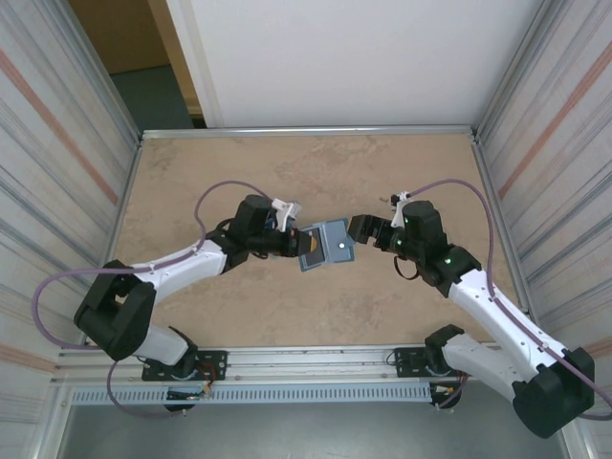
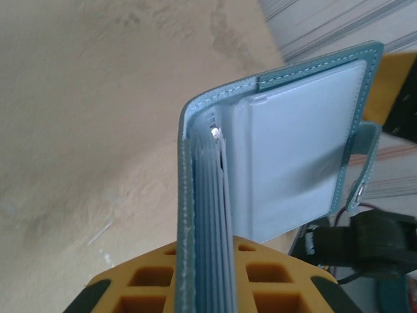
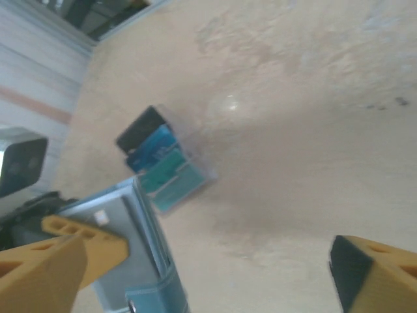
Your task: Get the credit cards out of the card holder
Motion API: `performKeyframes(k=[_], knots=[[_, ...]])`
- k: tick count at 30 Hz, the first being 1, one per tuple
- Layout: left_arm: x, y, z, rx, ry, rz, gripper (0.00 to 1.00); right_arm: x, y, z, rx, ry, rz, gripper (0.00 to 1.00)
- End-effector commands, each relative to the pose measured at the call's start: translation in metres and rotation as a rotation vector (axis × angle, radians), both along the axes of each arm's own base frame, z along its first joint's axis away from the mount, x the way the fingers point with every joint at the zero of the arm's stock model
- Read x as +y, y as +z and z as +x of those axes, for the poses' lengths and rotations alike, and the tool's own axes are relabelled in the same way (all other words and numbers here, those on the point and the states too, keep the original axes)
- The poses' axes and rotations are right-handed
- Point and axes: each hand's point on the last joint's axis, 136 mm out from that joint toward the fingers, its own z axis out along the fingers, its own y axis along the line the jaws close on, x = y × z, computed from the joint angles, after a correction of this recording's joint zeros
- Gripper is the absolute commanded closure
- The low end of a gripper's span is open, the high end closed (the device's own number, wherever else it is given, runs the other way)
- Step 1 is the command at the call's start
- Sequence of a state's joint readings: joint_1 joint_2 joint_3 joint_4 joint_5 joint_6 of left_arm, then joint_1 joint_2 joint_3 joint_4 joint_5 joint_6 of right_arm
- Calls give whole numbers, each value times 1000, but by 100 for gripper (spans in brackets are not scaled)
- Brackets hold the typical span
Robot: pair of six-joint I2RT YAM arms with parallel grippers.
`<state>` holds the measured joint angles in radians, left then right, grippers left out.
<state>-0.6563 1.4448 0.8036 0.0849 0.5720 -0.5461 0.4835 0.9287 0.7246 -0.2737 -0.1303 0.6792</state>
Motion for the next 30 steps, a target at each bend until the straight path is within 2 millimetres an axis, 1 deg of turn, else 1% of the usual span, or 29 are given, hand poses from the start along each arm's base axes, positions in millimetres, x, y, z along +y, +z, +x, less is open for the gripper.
performKeyframes(k=[1,5,7,9,10,12,17,23,25,30], knots=[[-1,-19,-11,-3,-20,140,100,-22,-2,1,27,-98,-80,1],[-10,-35,-23,30,-29,237,100,-26,-10,0,68,-115,-107,1],[-15,-38,-26,42,-26,244,100,-30,-19,-2,109,-137,-143,4],[-18,-38,-25,55,-9,236,100,-30,-29,-8,141,-134,-195,6],[-19,-38,-24,60,-4,229,100,-28,-32,-11,147,-130,-216,6],[-21,-37,-21,65,12,222,100,-23,-44,-18,185,-113,-274,7],[-26,-32,-17,58,16,200,100,-3,-62,-32,264,-55,-323,6],[-28,-31,-16,68,12,188,100,24,-80,-40,318,28,-380,6],[-27,-28,-14,74,18,170,100,26,-87,-42,337,40,-413,6],[-23,-23,-11,99,25,104,100,19,-98,-42,363,26,-468,11]])
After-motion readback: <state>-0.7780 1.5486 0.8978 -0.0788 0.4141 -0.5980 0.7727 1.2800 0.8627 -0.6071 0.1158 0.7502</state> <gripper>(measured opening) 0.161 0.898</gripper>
